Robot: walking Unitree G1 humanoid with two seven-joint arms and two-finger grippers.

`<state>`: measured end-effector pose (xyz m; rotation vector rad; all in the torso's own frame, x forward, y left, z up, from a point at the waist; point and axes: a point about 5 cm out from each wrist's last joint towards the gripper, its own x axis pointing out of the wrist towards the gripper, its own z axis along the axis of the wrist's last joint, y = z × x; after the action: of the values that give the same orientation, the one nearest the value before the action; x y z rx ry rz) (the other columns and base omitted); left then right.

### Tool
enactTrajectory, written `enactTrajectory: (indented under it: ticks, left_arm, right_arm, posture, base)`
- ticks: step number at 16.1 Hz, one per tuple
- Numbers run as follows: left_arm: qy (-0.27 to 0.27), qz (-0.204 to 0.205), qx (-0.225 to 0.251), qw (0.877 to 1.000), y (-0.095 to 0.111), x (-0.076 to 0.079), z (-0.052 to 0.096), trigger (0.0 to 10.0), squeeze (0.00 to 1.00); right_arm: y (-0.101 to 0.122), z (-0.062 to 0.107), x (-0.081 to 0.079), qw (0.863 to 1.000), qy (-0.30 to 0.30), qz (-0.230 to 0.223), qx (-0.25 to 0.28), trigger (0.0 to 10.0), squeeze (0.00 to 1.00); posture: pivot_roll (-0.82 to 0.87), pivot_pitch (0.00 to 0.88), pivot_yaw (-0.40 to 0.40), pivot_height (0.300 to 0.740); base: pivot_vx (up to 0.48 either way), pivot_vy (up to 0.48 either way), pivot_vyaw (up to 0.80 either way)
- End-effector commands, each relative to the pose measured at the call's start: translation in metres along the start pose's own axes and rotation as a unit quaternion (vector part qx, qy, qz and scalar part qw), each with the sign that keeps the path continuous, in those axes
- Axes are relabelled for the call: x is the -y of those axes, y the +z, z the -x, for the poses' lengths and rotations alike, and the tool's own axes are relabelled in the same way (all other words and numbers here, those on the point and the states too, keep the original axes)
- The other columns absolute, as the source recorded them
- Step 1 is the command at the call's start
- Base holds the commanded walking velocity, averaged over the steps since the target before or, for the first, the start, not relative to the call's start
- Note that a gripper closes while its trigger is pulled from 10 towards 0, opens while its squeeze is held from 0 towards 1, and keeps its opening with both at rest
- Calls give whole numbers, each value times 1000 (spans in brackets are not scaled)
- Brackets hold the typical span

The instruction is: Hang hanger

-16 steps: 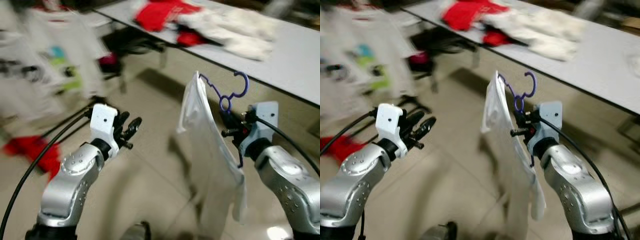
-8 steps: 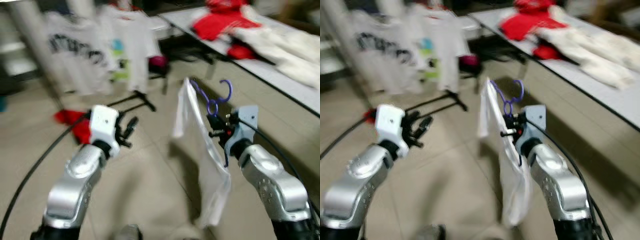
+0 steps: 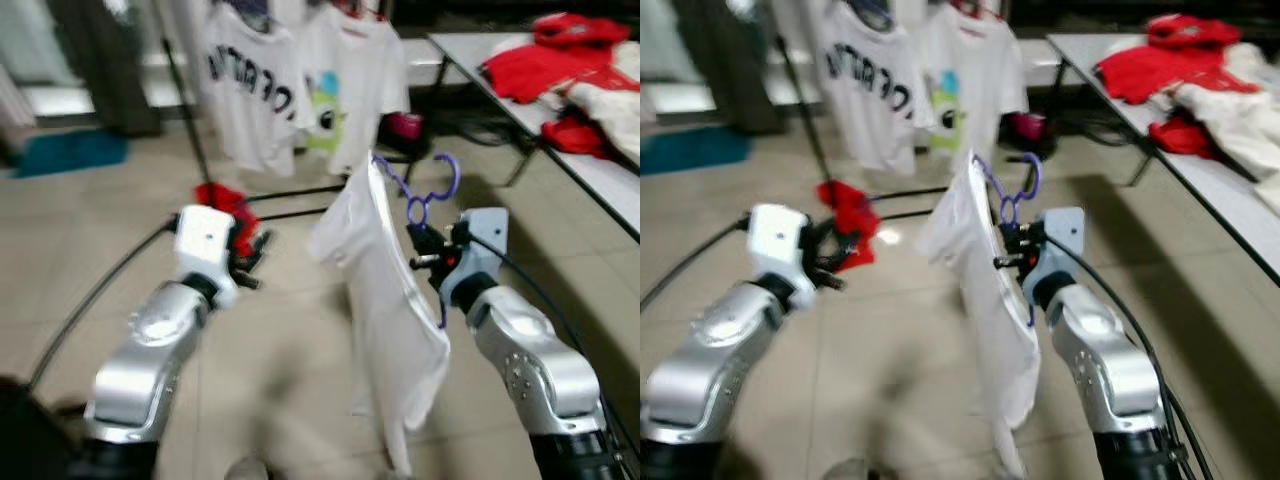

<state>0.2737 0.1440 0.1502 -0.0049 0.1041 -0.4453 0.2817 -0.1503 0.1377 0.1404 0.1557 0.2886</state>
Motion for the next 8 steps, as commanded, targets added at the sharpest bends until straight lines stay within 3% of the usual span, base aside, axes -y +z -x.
enactTrajectory:
  ticks: [1,5,8]
  left_arm:
    - [-39,-12,4,999,4,0,2,10000,1000]
    - [-36,2,-8,999,3,-10,-2,10000,1000]
    - [-48,-14,-17,999,14,-17,-26,10000,1000]
  right_arm:
    - [15,5,-4,999,15,16,30,10000,0]
    - [23,9,-14,996,60,47,43,10000,0]
    - [34,14,-33,984,159,51,63,10000,0]
  posture:
    - [-93,0,10,740]
    - [-94,0,21,740]
    - [-80,0,2,740]
  base:
    - [0,0,0]
    - [0,0,0]
    - [0,0,0]
